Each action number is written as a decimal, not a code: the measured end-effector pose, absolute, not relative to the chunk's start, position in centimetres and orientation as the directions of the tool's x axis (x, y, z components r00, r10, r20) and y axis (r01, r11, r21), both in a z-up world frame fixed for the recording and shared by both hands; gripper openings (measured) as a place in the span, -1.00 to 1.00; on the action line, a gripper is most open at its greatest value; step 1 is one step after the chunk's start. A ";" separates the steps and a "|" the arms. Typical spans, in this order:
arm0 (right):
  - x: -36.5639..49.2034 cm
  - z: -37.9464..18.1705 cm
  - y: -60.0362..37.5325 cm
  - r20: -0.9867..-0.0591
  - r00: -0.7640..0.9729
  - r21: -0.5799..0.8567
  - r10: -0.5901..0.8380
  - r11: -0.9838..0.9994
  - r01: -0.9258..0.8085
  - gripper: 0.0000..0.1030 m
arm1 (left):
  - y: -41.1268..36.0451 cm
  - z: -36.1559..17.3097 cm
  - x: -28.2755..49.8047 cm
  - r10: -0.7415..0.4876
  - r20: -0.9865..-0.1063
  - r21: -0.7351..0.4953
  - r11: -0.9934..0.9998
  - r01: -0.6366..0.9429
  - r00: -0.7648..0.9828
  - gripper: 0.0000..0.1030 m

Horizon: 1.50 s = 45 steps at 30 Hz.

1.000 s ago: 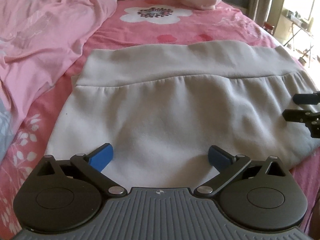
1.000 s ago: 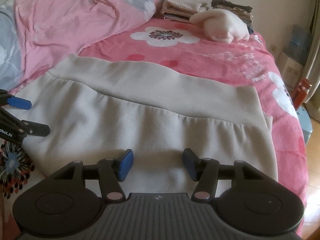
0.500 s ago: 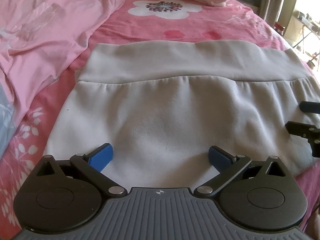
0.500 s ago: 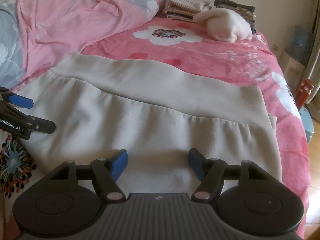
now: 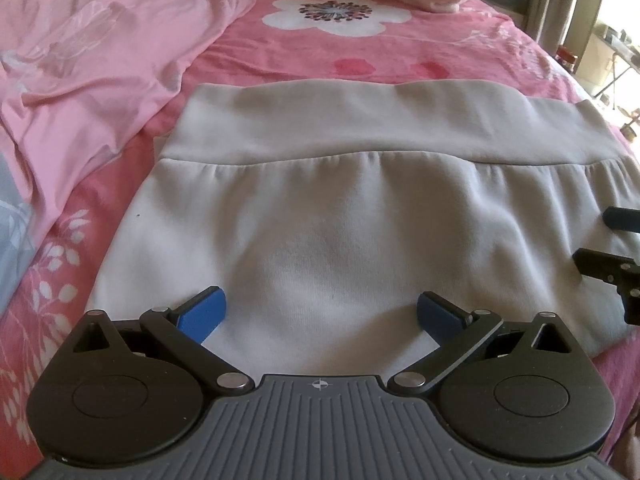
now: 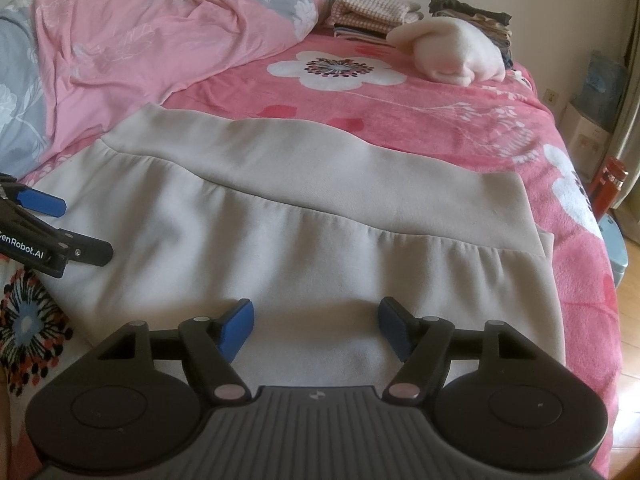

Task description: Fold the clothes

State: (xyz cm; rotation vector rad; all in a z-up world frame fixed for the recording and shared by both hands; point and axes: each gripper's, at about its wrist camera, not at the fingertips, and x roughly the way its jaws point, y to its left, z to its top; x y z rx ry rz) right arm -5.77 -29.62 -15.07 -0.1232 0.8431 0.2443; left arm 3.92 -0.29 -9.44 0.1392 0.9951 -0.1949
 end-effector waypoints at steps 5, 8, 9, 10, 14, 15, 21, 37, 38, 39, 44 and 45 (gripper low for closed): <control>-5.7 -15.0 -29.5 -0.753 0.639 -0.018 0.160 0.965 -0.263 0.41 | 0.6 -8.7 5.0 -0.133 -0.858 -0.042 0.981 0.190 0.496 1.00; -5.4 -14.6 -29.5 -0.760 0.630 -0.012 0.159 0.966 -0.258 0.41 | 0.5 -8.8 5.7 -0.106 -0.873 -0.026 0.985 0.171 0.477 1.00; -5.3 -14.5 -29.5 -0.762 0.627 -0.009 0.159 0.967 -0.255 0.41 | 0.3 -8.9 5.9 -0.089 -0.878 -0.009 0.985 0.171 0.470 1.00; -5.2 -14.3 -29.4 -0.764 0.625 -0.005 0.159 0.968 -0.253 0.41 | 0.0 -9.0 6.0 -0.074 -0.881 0.009 0.985 0.173 0.468 1.00; -4.1 -13.1 -29.3 -0.735 0.661 -0.022 0.152 0.969 -0.248 0.41 | -0.9 -9.3 5.9 -0.029 -0.882 0.059 0.984 0.171 0.469 1.00; -3.8 -12.8 -29.2 -0.725 0.672 -0.031 0.149 0.968 -0.248 0.42 | -0.9 -9.4 5.9 -0.025 -0.882 0.058 0.985 0.162 0.470 1.00; -2.6 -13.1 -29.2 -0.727 0.679 -0.060 0.102 0.976 -0.210 0.42 | -1.1 -9.4 5.8 -0.009 -0.882 0.068 0.987 0.145 0.472 1.00; -3.2 -13.0 -29.7 -0.787 0.612 0.041 0.083 0.996 -0.082 0.52 | -1.3 -9.4 5.5 0.011 -0.880 0.081 0.989 0.126 0.475 1.00; -3.3 -13.0 -29.6 -0.788 0.610 0.052 0.089 0.996 -0.079 0.61 | -1.3 -9.4 5.5 0.012 -0.880 0.081 0.989 0.126 0.476 1.00; -3.4 -13.0 -29.4 -0.787 0.610 0.053 0.090 0.995 -0.079 0.66 | -1.3 -9.4 5.5 0.012 -0.880 0.081 0.989 0.126 0.476 1.00; -3.6 -14.2 -27.9 -0.794 0.604 0.014 0.066 0.996 -0.091 0.85 | -1.3 -9.4 5.5 0.010 -0.877 0.081 0.989 0.126 0.480 1.00; -3.6 -14.6 -27.8 -0.795 0.604 0.013 0.061 0.996 -0.084 0.91 | -1.2 -9.4 5.5 0.010 -0.876 0.081 0.989 0.126 0.482 1.00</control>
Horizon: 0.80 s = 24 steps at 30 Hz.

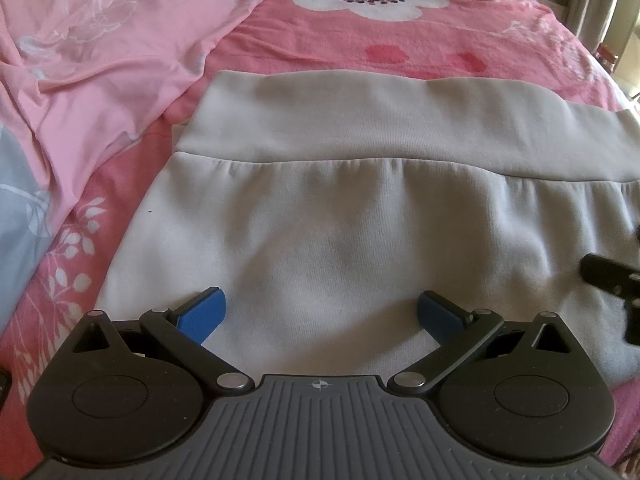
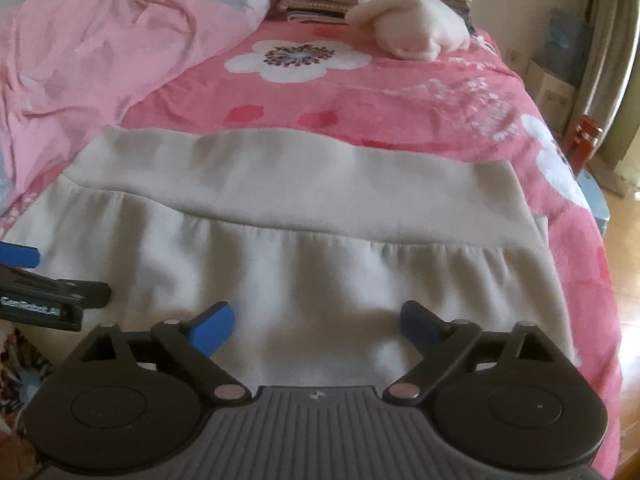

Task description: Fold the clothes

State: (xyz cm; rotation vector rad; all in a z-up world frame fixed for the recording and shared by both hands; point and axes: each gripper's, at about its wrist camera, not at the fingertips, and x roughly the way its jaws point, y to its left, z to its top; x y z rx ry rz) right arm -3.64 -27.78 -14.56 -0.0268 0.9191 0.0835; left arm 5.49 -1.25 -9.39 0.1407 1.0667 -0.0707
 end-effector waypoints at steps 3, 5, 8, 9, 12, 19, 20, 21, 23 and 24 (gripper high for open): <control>-3.8 -15.4 -26.9 -0.792 0.609 -0.037 0.037 0.993 -0.109 1.00 | -1.2 -9.4 5.4 0.009 -0.873 0.081 0.989 0.126 0.488 1.00; -4.0 -15.4 -26.4 -0.791 0.611 -0.064 0.014 0.992 -0.106 1.00 | -1.2 -9.3 5.4 0.006 -0.871 0.078 0.989 0.126 0.492 1.00; -3.9 -14.8 -26.1 -0.784 0.621 -0.059 0.017 0.993 -0.101 1.00 | -1.0 -9.3 5.4 0.003 -0.868 0.074 0.989 0.125 0.496 1.00; -3.9 -14.7 -26.0 -0.778 0.629 -0.066 0.012 0.993 -0.100 1.00 | -1.0 -9.3 5.4 0.003 -0.868 0.075 0.989 0.125 0.497 1.00; -3.6 -14.8 -25.7 -0.773 0.634 -0.072 0.011 0.992 -0.105 1.00 | -1.0 -9.3 5.4 0.002 -0.867 0.074 0.990 0.124 0.499 1.00; -2.6 -16.0 -25.0 -0.785 0.619 -0.074 0.022 0.989 -0.129 1.00 | -1.0 -9.4 5.3 0.001 -0.863 0.073 0.990 0.123 0.504 1.00; -2.4 -16.1 -25.2 -0.787 0.617 -0.064 0.030 0.990 -0.129 1.00 | -1.0 -9.4 5.3 0.001 -0.862 0.073 0.990 0.122 0.506 1.00; -2.3 -16.2 -25.4 -0.789 0.613 -0.053 0.037 0.990 -0.129 1.00 | -1.0 -9.4 5.2 0.000 -0.861 0.073 0.990 0.124 0.508 1.00; -2.3 -16.2 -25.4 -0.793 0.608 -0.051 0.041 0.990 -0.132 1.00 | -0.9 -9.4 5.1 -0.008 -0.859 0.068 0.989 0.130 0.512 1.00; -2.3 -16.3 -25.4 -0.793 0.607 -0.055 0.038 0.989 -0.134 1.00 | -0.8 -9.3 5.1 -0.014 -0.858 0.064 0.989 0.133 0.513 1.00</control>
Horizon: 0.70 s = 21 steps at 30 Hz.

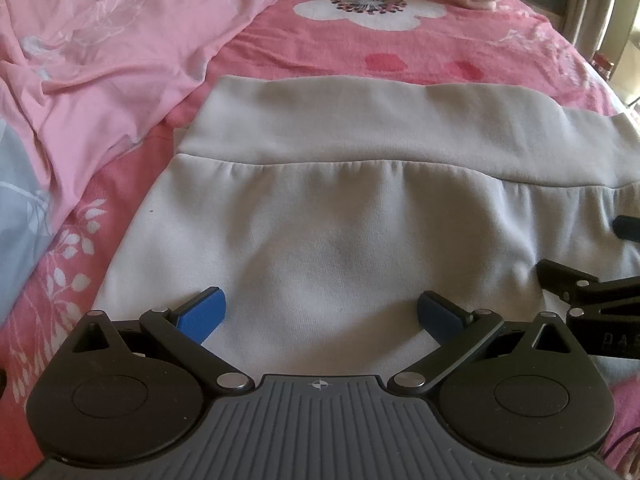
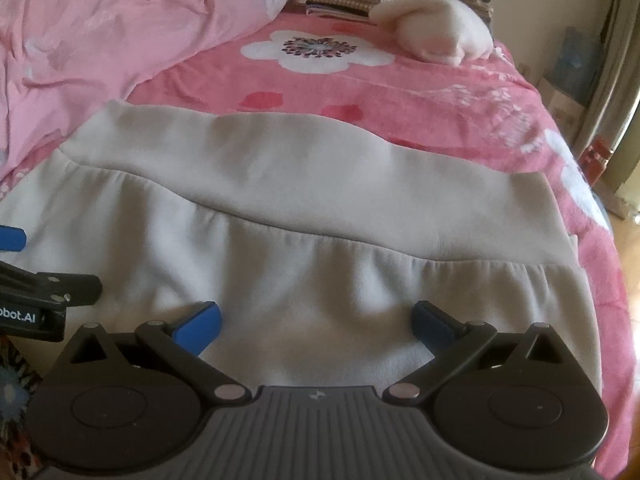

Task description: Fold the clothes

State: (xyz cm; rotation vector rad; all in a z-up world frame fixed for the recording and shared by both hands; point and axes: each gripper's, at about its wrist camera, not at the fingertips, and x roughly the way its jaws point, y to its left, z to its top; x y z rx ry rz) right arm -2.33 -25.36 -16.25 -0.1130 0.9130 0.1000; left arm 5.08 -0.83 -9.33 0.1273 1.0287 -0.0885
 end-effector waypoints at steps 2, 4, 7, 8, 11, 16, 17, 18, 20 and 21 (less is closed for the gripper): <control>-2.3 -16.3 -25.3 -0.795 0.605 -0.056 0.038 0.989 -0.137 1.00 | -0.6 -9.1 5.0 -0.031 -0.856 0.049 0.989 0.142 0.515 1.00; -2.2 -16.3 -25.4 -0.798 0.601 -0.052 0.043 0.989 -0.139 1.00 | -0.1 -8.7 4.8 -0.059 -0.848 0.023 0.989 0.148 0.527 1.00; -2.2 -16.4 -25.5 -0.801 0.597 -0.045 0.050 0.989 -0.143 1.00 | 1.1 -7.7 3.9 -0.101 -0.824 -0.016 0.988 0.155 0.557 1.00; -2.1 -16.4 -25.5 -0.801 0.596 -0.045 0.051 0.988 -0.145 1.00 | 1.6 -7.4 3.7 -0.114 -0.819 -0.027 0.987 0.160 0.562 1.00; -2.1 -16.5 -25.5 -0.802 0.595 -0.042 0.055 0.988 -0.148 1.00 | 3.4 -6.7 2.7 -0.155 -0.815 -0.078 0.984 0.160 0.559 1.00; -2.1 -16.5 -25.6 -0.801 0.596 -0.039 0.059 0.988 -0.150 1.00 | 7.4 -6.0 1.0 -0.213 -0.804 -0.162 0.977 0.141 0.555 0.96; -2.1 -16.5 -25.6 -0.801 0.596 -0.039 0.060 0.988 -0.151 1.00 | 8.2 -5.8 0.7 -0.209 -0.800 -0.158 0.978 0.138 0.563 0.94; -2.1 -16.6 -25.6 -0.800 0.596 -0.038 0.060 0.988 -0.151 1.00 | 9.2 -5.5 0.4 -0.189 -0.792 -0.139 0.982 0.131 0.580 0.93; -2.2 -16.6 -25.7 -0.800 0.596 -0.037 0.062 0.988 -0.153 1.00 | 10.7 -4.9 -0.4 -0.130 -0.769 -0.066 0.990 0.124 0.626 0.93; -2.1 -16.5 -25.7 -0.801 0.596 -0.037 0.063 0.987 -0.154 1.00 | 11.4 -4.6 -0.8 -0.105 -0.761 -0.037 0.992 0.119 0.640 0.93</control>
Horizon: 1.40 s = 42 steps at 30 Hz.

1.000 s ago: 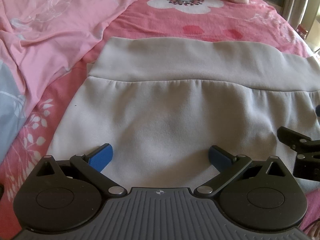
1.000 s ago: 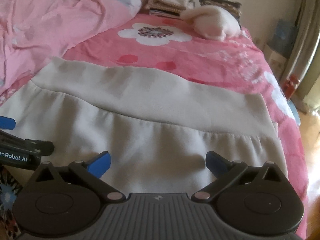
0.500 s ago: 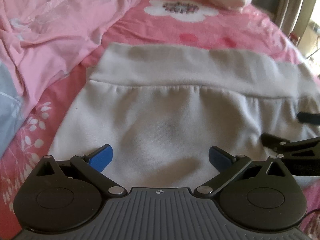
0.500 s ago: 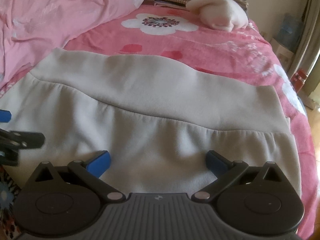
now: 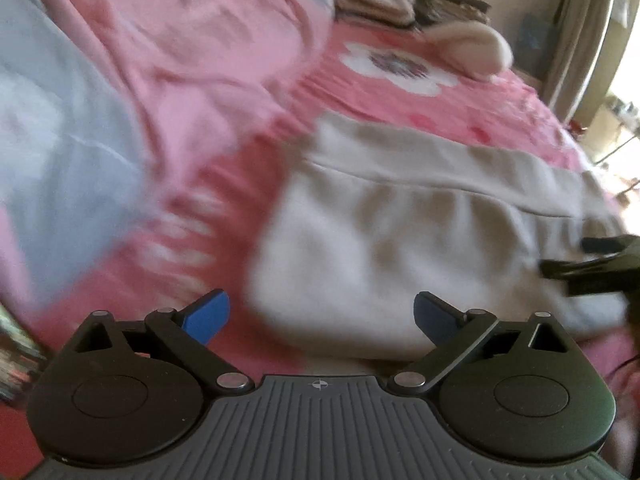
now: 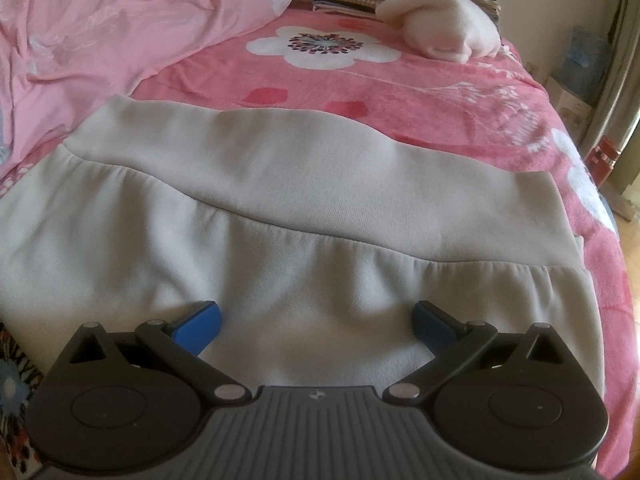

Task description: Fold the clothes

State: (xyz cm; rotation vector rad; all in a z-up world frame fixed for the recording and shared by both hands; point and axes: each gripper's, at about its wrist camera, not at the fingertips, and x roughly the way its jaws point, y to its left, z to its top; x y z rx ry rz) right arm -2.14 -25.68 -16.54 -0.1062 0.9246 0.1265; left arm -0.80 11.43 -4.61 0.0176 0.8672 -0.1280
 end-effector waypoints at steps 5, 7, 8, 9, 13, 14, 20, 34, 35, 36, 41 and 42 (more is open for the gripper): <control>-2.2 -16.5 -25.7 -0.800 0.597 -0.036 0.067 0.987 -0.159 1.00 | 12.8 -4.3 -2.5 -0.164 -0.774 -0.136 0.986 0.091 0.612 0.94; -2.2 -16.5 -25.7 -0.799 0.597 -0.036 0.068 0.986 -0.160 1.00 | 12.2 -4.9 -3.1 -0.224 -0.767 -0.230 0.971 0.068 0.602 0.94; -2.2 -16.5 -25.7 -0.800 0.597 -0.036 0.068 0.986 -0.161 1.00 | 11.8 -5.3 -3.4 -0.251 -0.758 -0.277 0.960 0.052 0.601 0.94; -2.2 -16.5 -25.7 -0.800 0.596 -0.036 0.069 0.986 -0.162 1.00 | 11.5 -5.8 -3.5 -0.278 -0.749 -0.325 0.945 0.033 0.601 0.94; -2.3 -16.4 -25.8 -0.800 0.595 -0.035 0.074 0.985 -0.170 1.00 | 10.8 -7.6 -3.6 -0.326 -0.714 -0.439 0.898 -0.034 0.620 0.88; -2.4 -16.4 -25.8 -0.799 0.596 -0.035 0.076 0.985 -0.172 1.00 | 10.8 -7.9 -3.4 -0.325 -0.707 -0.453 0.890 -0.050 0.628 0.86; -2.5 -16.5 -25.8 -0.796 0.600 -0.035 0.079 0.984 -0.175 1.00 | 11.2 -9.8 -2.4 -0.365 -0.670 -0.575 0.806 -0.140 0.646 0.46; -2.6 -16.5 -25.8 -0.795 0.602 -0.037 0.076 0.984 -0.173 1.00 | 12.1 -11.8 -0.8 -0.339 -0.608 -0.680 0.690 -0.250 0.718 0.46; -2.6 -16.5 -25.7 -0.795 0.603 -0.037 0.075 0.984 -0.172 1.00 | 12.0 -11.8 -0.7 -0.335 -0.606 -0.676 0.694 -0.246 0.721 0.47; -2.6 -16.5 -25.7 -0.794 0.603 -0.038 0.075 0.984 -0.172 1.00 | 11.9 -11.8 -0.6 -0.331 -0.605 -0.673 0.698 -0.243 0.725 0.48; -2.7 -16.5 -25.7 -0.794 0.604 -0.039 0.073 0.985 -0.170 1.00 | 12.0 -11.7 -0.3 -0.333 -0.572 -0.705 0.666 -0.242 0.750 0.44; -2.6 -16.5 -25.7 -0.794 0.603 -0.039 0.073 0.985 -0.171 1.00 | 12.1 -11.7 -0.5 -0.344 -0.548 -0.725 0.650 -0.228 0.763 0.31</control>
